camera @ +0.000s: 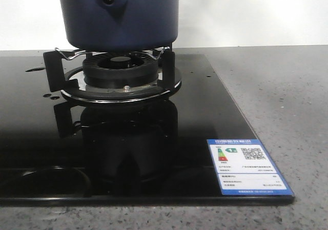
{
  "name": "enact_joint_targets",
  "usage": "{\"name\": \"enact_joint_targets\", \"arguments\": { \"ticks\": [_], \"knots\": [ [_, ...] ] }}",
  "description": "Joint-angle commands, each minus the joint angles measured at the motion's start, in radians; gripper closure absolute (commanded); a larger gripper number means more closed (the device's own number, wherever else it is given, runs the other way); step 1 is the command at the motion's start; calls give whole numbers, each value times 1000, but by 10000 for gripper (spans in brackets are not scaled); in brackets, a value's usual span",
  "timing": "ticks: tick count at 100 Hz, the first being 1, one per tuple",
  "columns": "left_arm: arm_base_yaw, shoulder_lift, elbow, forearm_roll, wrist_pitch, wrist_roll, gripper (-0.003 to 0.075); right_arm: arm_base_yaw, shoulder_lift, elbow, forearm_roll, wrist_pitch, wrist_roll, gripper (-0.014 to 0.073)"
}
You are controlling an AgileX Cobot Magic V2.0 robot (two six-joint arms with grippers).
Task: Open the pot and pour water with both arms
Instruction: 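Lift the water-filled bowl with the right gripper toward the open pot, then tilt the bowl with the right gripper to pour water into the pot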
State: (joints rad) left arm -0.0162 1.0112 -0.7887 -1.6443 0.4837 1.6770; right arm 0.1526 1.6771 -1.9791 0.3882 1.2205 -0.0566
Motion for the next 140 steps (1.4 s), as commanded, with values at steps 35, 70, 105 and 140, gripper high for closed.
{"name": "enact_joint_targets", "arguments": {
  "ticks": [35, 70, 105, 140],
  "knots": [
    [-8, -21, -33, -60, 16, 0, 530, 200, 123, -269, -225, -234, 0, 636],
    [-8, -21, -33, -60, -1, 0, 530, 377, 141, -264, -716, -402, 0, 636],
    [-8, -21, -33, -60, -2, 0, 530, 485, 148, -199, -1104, -483, 0, 636],
    [-10, -21, -33, -60, -2, 0, 530, 487, 157, -186, -1239, -637, 0, 636]
  ]
}}
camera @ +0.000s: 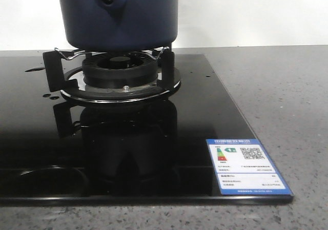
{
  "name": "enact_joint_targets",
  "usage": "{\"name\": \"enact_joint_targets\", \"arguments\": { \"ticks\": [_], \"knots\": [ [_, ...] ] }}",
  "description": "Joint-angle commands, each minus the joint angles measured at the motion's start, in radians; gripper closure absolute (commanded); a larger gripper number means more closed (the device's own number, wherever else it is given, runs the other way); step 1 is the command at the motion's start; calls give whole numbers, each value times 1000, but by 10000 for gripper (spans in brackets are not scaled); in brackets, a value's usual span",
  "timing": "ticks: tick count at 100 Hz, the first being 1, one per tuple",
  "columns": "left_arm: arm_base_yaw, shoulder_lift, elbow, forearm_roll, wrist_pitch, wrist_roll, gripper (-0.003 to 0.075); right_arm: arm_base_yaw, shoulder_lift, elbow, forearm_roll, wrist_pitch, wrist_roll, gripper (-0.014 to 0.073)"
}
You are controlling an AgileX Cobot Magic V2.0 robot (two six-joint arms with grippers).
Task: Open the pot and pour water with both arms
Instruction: 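Tilt the bowl with the right gripper to pour water into the pot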
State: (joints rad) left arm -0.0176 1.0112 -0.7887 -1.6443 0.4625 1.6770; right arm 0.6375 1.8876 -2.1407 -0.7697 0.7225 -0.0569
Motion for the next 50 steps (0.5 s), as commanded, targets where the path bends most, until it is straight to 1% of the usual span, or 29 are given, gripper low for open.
{"name": "enact_joint_targets", "arguments": {
  "ticks": [1, 12, 31, 50],
  "knots": [
    [-8, -21, -33, -60, 20, 0, 530, 3, -54, -24, -86, -149, 0, 636],
    [-8, -21, -33, -60, 20, 0, 530, 4, -54, -24, -136, -201, 0, 636],
    [-8, -20, -33, -60, 20, 0, 530, 4, -53, -24, -276, -262, 0, 636],
    [-26, -12, -33, -60, 13, 0, 530, 4, -53, -24, -343, -329, 0, 636]
  ]
}}
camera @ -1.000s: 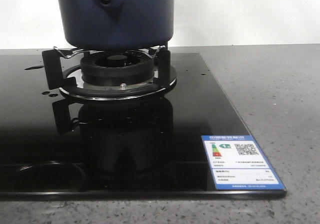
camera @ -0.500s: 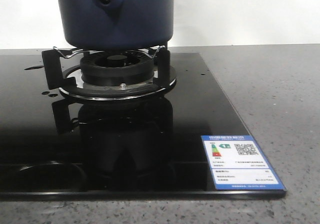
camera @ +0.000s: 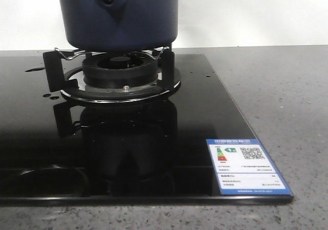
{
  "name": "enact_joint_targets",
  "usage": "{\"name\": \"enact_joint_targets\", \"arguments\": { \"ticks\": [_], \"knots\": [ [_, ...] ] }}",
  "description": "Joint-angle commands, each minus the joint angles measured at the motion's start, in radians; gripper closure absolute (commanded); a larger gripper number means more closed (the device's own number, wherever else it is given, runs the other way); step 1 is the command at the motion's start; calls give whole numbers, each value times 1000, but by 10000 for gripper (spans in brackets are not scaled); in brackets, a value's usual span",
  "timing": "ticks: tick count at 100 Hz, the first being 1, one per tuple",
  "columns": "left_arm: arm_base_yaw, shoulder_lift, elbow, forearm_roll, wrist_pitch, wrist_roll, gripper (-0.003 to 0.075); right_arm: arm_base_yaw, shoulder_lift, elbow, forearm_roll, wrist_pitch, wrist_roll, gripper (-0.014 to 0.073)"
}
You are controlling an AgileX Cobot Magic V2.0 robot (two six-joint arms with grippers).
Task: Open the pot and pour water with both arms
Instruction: 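Tilt the bowl with the right gripper to pour water into the pot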
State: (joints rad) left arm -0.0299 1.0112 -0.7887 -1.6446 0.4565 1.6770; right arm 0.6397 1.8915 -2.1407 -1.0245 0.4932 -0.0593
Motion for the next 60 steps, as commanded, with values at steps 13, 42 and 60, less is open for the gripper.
{"name": "enact_joint_targets", "arguments": {
  "ticks": [13, 42, 60],
  "knots": [
    [-16, -12, -33, -60, 19, 0, 530, 2, -57, -24, -151, -139, 3, 635],
    [-34, -11, -33, -55, 12, 0, 530, 2, -60, -24, -199, -214, 3, 635],
    [-36, -11, -33, -55, 2, 0, 530, 2, -60, -24, -200, -207, 3, 636]
  ]
}}
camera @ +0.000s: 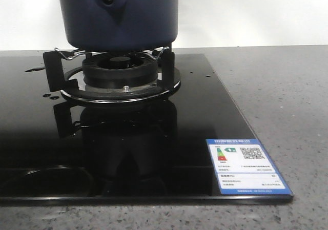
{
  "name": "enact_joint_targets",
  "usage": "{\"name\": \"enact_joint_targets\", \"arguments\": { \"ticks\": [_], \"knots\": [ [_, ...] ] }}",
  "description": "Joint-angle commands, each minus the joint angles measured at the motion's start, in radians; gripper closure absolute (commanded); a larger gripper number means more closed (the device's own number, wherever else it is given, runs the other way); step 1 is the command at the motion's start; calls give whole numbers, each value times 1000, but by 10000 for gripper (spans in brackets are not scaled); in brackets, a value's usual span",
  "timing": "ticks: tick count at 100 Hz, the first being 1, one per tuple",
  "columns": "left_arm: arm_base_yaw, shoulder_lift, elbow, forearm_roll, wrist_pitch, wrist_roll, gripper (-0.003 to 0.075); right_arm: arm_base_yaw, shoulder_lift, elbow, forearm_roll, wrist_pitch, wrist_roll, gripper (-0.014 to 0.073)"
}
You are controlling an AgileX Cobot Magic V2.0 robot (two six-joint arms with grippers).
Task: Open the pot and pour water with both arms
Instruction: 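Tilt the bowl with the right gripper to pour water into the pot, then carry the bowl back and lower it onto the counter with the right gripper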
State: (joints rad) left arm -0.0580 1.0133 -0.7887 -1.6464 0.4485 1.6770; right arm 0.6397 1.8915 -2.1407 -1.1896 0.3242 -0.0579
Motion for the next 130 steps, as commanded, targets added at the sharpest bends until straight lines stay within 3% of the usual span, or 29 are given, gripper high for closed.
{"name": "enact_joint_targets", "arguments": {
  "ticks": [1, 14, 31, 46, 55, 69, 87, 94, 105, 130],
  "knots": [
    [-8, -13, -33, -54, 10, 0, 530, 2, -60, -24, -35, -38, 1, 636],
    [-8, -13, -33, -54, 10, 0, 530, 2, -60, -24, -4, -3, 1, 636],
    [-8, -3, -33, -61, 10, 0, 530, 6, -60, -24, 311, 277, 18, 636],
    [-17, 12, -40, -72, 10, 0, 530, -18, -63, -30, 475, 471, 271, 636],
    [-33, 21, -52, -72, 10, 0, 530, -50, -73, -52, 599, 555, 277, 636],
    [-64, 40, -83, -69, 17, 0, 530, -156, -101, -95, 819, 721, 268, 636],
    [-98, 86, -138, -63, 52, 0, 530, -388, -116, -106, 1101, 973, 218, 636],
    [-107, 107, -161, -63, 60, 0, 530, -475, -123, -85, 1190, 994, 205, 636],
    [-124, 133, -201, -63, 70, 0, 530, -582, -148, -8, 1266, 994, 205, 636],
    [-167, 222, -308, -65, 119, 0, 530, -688, -227, 334, 1220, 983, 182, 636]
  ]
}}
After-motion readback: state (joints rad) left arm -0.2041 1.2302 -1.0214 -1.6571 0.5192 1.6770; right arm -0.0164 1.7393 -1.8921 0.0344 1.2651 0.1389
